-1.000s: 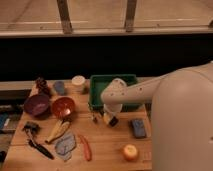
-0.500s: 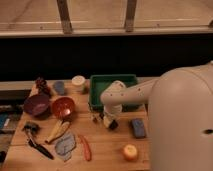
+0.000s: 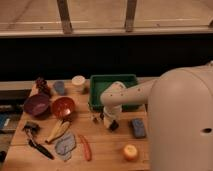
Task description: Place eraser in table surface
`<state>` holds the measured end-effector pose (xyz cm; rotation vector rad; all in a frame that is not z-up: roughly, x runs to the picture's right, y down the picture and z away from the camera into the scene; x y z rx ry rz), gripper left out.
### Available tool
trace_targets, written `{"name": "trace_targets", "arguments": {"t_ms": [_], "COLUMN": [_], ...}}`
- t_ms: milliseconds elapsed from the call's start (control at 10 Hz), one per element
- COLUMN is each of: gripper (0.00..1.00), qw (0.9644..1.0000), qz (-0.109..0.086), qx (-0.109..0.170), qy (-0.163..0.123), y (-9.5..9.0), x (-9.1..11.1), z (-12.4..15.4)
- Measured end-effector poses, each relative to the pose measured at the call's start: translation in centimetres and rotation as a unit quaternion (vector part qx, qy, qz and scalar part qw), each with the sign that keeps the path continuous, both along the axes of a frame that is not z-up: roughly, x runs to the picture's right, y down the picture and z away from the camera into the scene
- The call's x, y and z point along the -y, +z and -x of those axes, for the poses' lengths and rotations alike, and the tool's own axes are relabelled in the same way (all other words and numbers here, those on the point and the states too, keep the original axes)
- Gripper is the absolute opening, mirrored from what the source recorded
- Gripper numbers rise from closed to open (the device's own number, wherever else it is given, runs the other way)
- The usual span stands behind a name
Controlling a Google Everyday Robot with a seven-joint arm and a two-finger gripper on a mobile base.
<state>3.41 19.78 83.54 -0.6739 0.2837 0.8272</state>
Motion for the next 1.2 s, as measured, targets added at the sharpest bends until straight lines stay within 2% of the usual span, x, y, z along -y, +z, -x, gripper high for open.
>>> {"name": "trace_targets", "arguments": {"t_ms": [100, 500, 700, 800, 900, 1100, 1200], "gripper": [0.8, 0.8, 0.8, 0.8, 0.8, 0.8, 0.8], "qw": [1.0, 0.9999, 0.9994, 0.9983, 0.9957, 0.9859, 0.9807], "qz": [0.0, -0.011, -0.032, -0.058, -0.092, -0.164, -0.19], "qx": [0.001, 0.005, 0.007, 0.003, -0.006, -0.013, -0.018], "qy": [-0.001, -0.009, -0.007, -0.001, 0.007, 0.031, 0.043], "y": [0.0, -0.7, -1.7, -2.9, -4.4, -7.9, -9.2], "x": [0.0, 1.0, 2.1, 3.4, 5.0, 8.1, 9.0], "z": [0.1, 0.2, 0.3, 0.1, -0.4, -1.2, -2.1]}}
